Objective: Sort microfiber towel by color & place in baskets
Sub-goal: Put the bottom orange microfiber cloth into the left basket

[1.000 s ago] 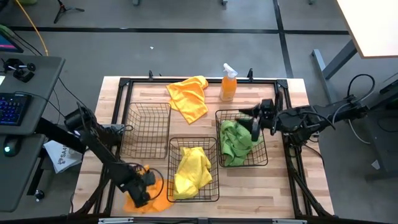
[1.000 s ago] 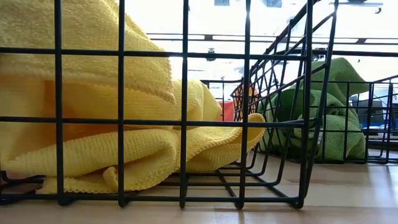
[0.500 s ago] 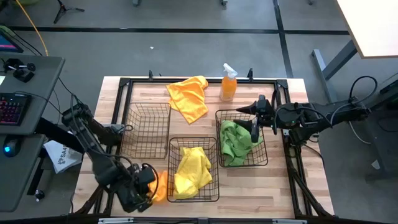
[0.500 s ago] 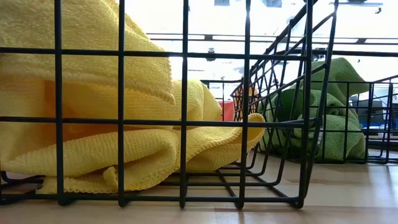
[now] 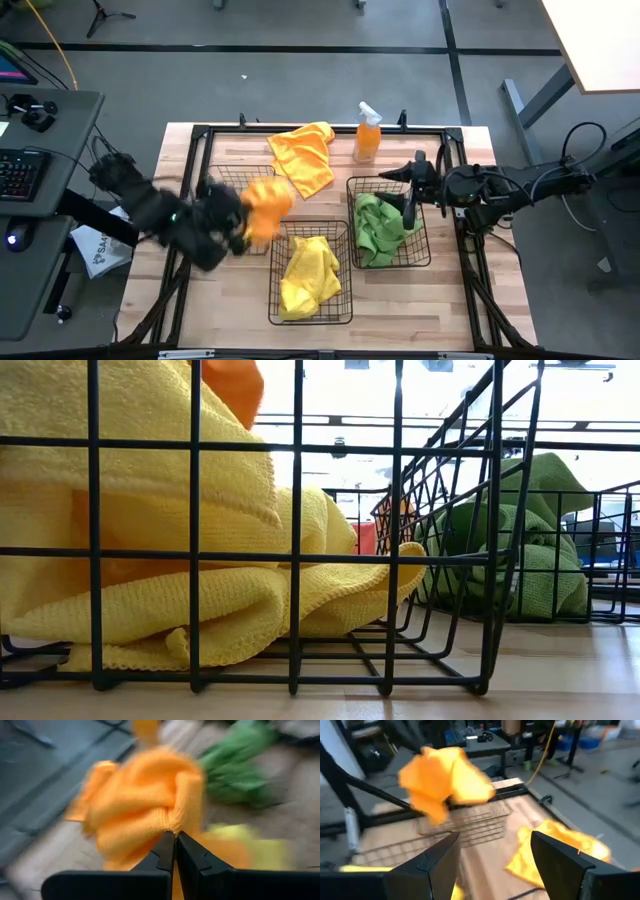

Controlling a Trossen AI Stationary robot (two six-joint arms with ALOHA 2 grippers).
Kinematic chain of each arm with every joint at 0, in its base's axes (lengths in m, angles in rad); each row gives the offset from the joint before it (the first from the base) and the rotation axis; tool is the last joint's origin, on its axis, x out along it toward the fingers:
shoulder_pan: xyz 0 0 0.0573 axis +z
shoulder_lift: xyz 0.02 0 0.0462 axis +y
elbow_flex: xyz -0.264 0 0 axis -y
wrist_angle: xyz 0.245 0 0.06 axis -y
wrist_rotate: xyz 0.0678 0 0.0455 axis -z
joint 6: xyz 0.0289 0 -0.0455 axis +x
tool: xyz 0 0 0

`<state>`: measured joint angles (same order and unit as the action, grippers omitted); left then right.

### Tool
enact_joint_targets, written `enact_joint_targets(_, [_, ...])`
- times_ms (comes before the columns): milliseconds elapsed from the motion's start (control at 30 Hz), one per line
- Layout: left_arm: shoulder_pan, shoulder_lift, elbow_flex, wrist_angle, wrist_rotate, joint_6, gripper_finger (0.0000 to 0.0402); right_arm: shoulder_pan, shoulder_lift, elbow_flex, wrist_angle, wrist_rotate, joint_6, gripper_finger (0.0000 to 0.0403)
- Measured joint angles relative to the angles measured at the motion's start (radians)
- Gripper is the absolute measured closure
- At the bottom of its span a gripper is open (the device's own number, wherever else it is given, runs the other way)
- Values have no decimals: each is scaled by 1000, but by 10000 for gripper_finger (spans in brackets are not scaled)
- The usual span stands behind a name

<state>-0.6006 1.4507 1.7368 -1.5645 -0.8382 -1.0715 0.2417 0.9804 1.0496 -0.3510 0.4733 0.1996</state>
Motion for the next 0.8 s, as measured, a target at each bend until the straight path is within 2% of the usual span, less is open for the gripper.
enact_joint_targets(100, [64,-22,-95,-3,-9,71,401,0,0,0,28,34,-44,167])
enact_joint_targets(167, [108,-43,-175,-2,39,60,401,0,0,0,46,62,-42,167])
enact_joint_targets(300, [158,-126,-369,-10,124,-134,401,0,0,0,57,98,46,167])
enact_joint_targets(433, [141,-234,-570,-5,152,-368,401,0,1,0,49,100,81,167])
enact_joint_targets(533, [138,-315,-689,13,241,-519,401,0,4,0,94,128,71,167])
enact_joint_targets(667, [144,-371,-766,81,310,-551,399,0,0,0,177,163,-10,167])
enact_joint_targets(800, [155,-375,-776,83,296,-499,371,0,1,0,213,173,-138,167])
